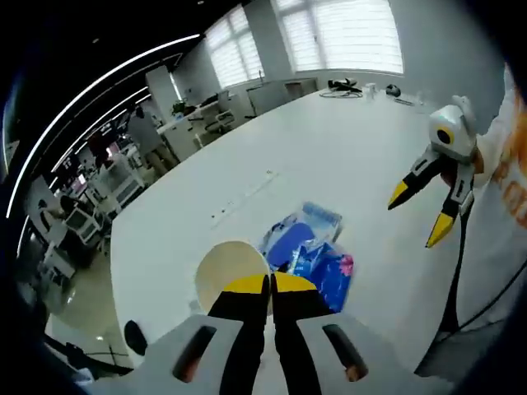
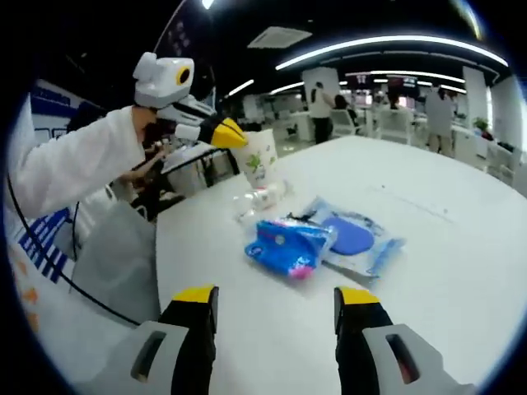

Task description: Arrange the tabletop items into an orderly group along one side of the table until the central work area is clear of visible clutter.

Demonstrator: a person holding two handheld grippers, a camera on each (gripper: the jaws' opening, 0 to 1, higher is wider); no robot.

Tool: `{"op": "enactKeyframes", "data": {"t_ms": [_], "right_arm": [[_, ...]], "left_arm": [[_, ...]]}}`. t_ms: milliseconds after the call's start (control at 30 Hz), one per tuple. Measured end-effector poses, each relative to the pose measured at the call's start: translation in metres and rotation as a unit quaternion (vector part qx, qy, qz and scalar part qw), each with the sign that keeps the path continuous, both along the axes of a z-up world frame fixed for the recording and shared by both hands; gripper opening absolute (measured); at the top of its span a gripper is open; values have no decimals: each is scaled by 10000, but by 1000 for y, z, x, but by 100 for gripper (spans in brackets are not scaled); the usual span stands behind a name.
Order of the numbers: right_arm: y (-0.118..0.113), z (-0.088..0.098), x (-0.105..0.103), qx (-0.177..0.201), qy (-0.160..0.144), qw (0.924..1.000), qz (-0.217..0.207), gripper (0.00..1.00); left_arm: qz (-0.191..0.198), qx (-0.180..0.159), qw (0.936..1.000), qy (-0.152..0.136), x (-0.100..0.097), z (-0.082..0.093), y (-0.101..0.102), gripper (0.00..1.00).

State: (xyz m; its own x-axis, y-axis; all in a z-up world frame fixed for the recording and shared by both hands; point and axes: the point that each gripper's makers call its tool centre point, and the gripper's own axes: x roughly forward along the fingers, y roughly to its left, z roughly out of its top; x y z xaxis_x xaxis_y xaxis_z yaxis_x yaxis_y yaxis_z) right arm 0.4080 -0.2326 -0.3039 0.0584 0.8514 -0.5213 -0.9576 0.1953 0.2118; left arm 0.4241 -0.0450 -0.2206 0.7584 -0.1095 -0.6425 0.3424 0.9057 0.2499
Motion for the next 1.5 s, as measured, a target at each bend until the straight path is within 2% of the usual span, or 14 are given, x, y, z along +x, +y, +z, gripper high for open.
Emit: {"op": "enactKeyframes", "data": {"t_ms": [100, 300, 567, 800, 900, 1100, 1500], "right_arm": [[-4, -4, 1, -31, 95, 9999, -73, 56], [-14, -11, 7, -88, 237, 9993, -286, 56], [-25, -18, 18, -151, 422, 9971, -616, 56], [-34, -25, 21, -238, 600, 9946, -814, 56], [-36, -28, 20, -255, 727, 9930, -900, 56], [-40, -32, 22, -334, 799, 9913, -991, 56], [-38, -36, 22, -391, 916, 9897, -1032, 56]], "left_arm": [[-17, 44, 10000, 53, 8, -4, 7, 0], [-105, 179, 9993, 313, 28, -24, 32, 0], [-188, 228, 9977, 605, 44, -51, 37, 0], [-88, 29, 9977, 675, 55, -76, 43, 0], [11, 7, 9974, 714, 57, -86, 47, 0], [-70, -1, 9966, 817, 58, -101, 47, 0], [-75, -19, 9959, 903, 54, -116, 46, 0]]}}
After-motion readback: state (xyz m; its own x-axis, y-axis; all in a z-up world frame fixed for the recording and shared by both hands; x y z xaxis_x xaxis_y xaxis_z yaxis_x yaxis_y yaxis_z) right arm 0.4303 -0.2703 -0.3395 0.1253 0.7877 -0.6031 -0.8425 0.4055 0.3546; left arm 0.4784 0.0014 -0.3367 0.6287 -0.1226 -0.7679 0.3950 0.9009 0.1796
